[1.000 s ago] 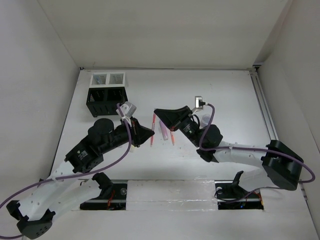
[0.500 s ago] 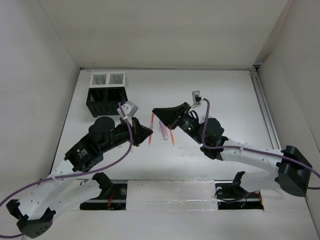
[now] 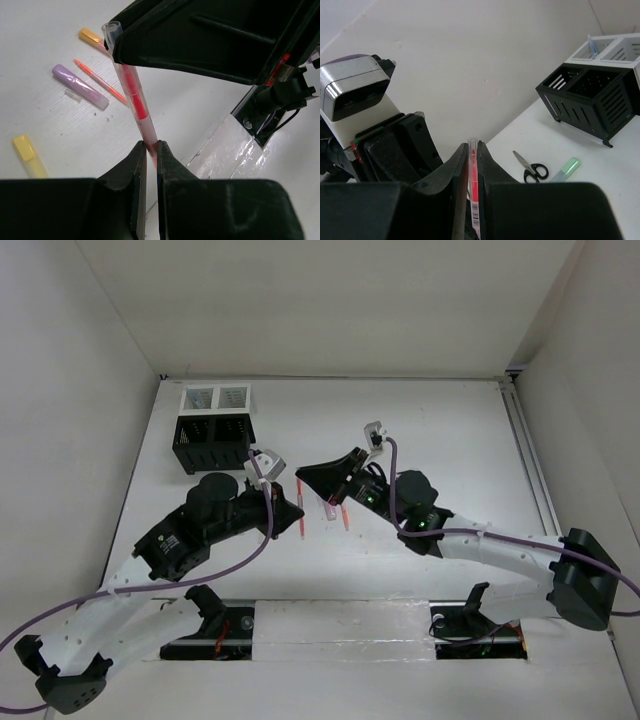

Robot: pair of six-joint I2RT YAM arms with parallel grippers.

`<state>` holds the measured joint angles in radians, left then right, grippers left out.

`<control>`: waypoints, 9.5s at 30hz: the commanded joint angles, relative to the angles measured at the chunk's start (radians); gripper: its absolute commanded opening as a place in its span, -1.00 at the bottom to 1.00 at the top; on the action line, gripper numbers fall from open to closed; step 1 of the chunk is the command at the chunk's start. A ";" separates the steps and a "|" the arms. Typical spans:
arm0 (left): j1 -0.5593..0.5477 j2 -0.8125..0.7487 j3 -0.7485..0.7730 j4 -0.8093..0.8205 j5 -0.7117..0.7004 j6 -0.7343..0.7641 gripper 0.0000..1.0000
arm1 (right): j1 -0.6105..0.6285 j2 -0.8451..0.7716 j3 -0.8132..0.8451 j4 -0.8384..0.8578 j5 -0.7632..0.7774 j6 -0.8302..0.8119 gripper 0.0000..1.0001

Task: Sort the stationery into containers
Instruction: Close the pen cap on the pen, then place the pen in the storage box, then pick up the pen from the center of the board.

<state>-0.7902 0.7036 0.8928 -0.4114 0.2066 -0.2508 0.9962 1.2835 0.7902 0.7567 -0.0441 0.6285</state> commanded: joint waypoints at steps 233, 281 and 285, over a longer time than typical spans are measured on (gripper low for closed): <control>0.697 1.252 0.492 0.830 -0.851 -0.016 -1.00 | -0.355 -0.351 -0.137 -0.608 -0.485 -0.455 0.02; 0.468 1.014 1.069 0.055 -0.958 -0.097 1.00 | -0.392 -0.207 0.014 -0.793 -0.234 -0.489 0.96; 0.468 0.916 0.988 -0.159 -0.846 -0.304 1.00 | -0.392 -0.207 0.044 -0.870 -0.136 -0.516 0.96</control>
<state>-0.3477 1.7061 1.9152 -0.2848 -0.6811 -0.3698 0.6090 1.0855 0.7685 -0.0490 -0.2909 0.1482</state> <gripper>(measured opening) 0.997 0.980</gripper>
